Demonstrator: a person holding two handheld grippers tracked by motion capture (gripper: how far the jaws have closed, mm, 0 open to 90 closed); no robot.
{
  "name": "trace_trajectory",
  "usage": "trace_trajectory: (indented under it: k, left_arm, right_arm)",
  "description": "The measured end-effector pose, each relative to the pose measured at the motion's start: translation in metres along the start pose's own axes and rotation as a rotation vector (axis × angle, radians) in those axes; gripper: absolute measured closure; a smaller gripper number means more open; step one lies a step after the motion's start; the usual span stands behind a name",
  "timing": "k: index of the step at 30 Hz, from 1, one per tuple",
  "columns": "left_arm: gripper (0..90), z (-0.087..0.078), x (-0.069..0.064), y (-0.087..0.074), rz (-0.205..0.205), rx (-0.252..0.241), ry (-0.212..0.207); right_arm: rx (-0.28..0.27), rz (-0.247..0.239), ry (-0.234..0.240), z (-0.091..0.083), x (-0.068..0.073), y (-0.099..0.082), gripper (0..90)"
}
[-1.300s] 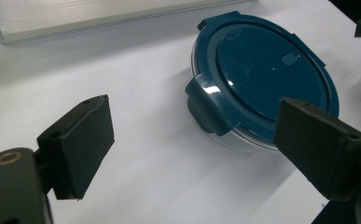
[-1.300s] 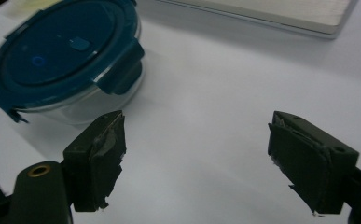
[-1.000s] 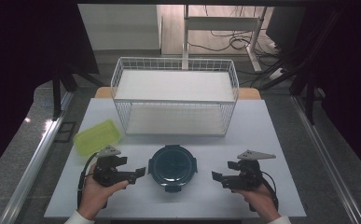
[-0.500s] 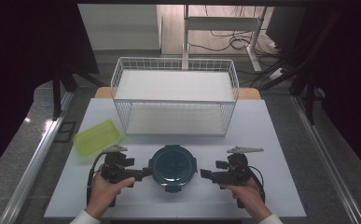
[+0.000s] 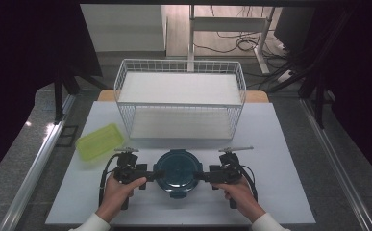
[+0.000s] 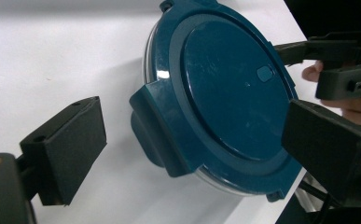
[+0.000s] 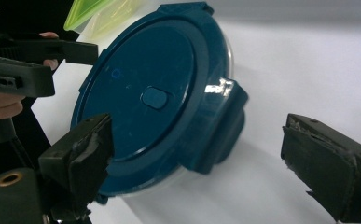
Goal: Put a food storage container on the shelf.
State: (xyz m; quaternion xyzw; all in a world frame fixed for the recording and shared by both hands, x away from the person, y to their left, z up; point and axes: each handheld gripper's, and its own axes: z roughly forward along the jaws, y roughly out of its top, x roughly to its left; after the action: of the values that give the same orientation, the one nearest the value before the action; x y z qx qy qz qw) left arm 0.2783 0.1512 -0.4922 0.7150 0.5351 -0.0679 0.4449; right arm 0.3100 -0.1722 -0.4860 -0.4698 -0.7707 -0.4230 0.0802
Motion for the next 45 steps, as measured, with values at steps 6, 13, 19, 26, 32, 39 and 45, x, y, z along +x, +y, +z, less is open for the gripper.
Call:
trace_trajectory:
  k: [6,13,19,26,32,39,45]
  left_arm:
    - [7.3,0.01,0.007,0.0,-0.04,0.024,-0.036]
    - [11.4,0.018,0.012,-0.003,-0.076,0.047,-0.076]
    - [17.5,0.02,0.014,-0.005,-0.124,0.058,-0.11]
    - [27.7,0.02,0.016,-0.007,-0.187,0.061,-0.112]
    - [32.8,0.015,0.01,-0.009,-0.197,0.041,-0.109]
    - [41.0,0.004,-0.006,-0.018,-0.152,-0.014,-0.102]
    - [40.9,0.001,-0.012,-0.023,-0.143,-0.013,-0.092]
  right_arm:
    - [0.031,0.049,0.031,0.015,-0.002,0.002,8.8]
    - [0.053,0.067,0.052,0.028,0.001,0.002,10.0]
    - [0.068,0.116,0.074,0.032,0.0,0.0,13.1]
    - [0.077,0.183,0.075,0.032,-0.001,-0.002,19.9]
    - [0.082,0.235,0.084,0.026,-0.003,-0.003,26.1]
    - [0.062,0.229,0.068,0.013,0.007,-0.012,30.0]
    - [0.042,0.2,0.048,0.008,0.016,-0.019,30.6]
